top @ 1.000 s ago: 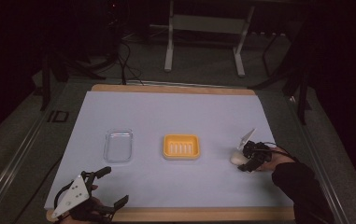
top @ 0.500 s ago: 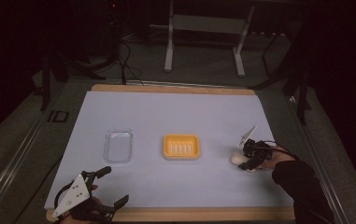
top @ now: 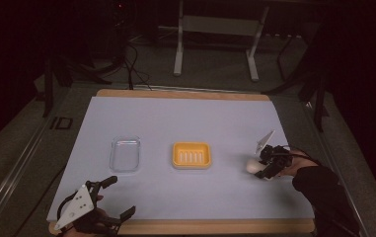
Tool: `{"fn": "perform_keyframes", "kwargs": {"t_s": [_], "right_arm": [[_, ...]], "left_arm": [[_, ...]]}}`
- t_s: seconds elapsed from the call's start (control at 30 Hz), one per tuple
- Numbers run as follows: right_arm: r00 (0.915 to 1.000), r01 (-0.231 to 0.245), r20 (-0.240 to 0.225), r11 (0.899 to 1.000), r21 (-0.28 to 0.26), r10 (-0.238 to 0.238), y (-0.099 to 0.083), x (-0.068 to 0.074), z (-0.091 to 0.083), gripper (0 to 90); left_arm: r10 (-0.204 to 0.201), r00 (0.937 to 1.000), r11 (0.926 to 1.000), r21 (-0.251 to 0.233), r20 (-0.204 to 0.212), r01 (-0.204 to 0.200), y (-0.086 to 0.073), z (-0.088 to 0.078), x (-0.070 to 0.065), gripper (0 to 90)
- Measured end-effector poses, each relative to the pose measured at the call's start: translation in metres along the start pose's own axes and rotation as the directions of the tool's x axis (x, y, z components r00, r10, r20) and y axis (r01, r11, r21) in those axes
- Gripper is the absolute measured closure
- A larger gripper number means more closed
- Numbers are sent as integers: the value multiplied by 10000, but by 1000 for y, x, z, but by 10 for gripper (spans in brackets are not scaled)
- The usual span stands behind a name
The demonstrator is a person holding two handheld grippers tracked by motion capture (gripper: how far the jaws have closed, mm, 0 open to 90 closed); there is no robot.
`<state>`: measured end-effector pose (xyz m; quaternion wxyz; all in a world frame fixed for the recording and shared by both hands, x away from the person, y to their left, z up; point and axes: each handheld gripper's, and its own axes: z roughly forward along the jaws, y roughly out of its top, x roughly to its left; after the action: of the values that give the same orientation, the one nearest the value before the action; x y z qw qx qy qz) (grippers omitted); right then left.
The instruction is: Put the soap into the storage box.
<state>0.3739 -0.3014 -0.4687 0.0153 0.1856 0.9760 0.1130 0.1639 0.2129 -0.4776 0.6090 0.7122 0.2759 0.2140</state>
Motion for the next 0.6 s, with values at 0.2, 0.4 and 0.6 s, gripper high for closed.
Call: {"fn": "perform_keyframes", "kwargs": {"t_s": [0.2, 0.4, 0.6], "right_arm": [[9989, 459, -10, 9989, 6, -459, 7, 1, -10, 496], [9982, 601, -26, 9981, -98, -601, 13, 0, -20, 496], [9983, 533, -249, 9984, 197, -528, 23, -1, -26, 496]], "left_arm": [[3, 10000, 10000, -15, 3, -3, 0, -1, 1, 1], [5, 10000, 10000, -1, 30, -5, 0, -1, 0, 1], [-3, 10000, 10000, 6, 57, 3, 0, 0, 0, 1]]}}
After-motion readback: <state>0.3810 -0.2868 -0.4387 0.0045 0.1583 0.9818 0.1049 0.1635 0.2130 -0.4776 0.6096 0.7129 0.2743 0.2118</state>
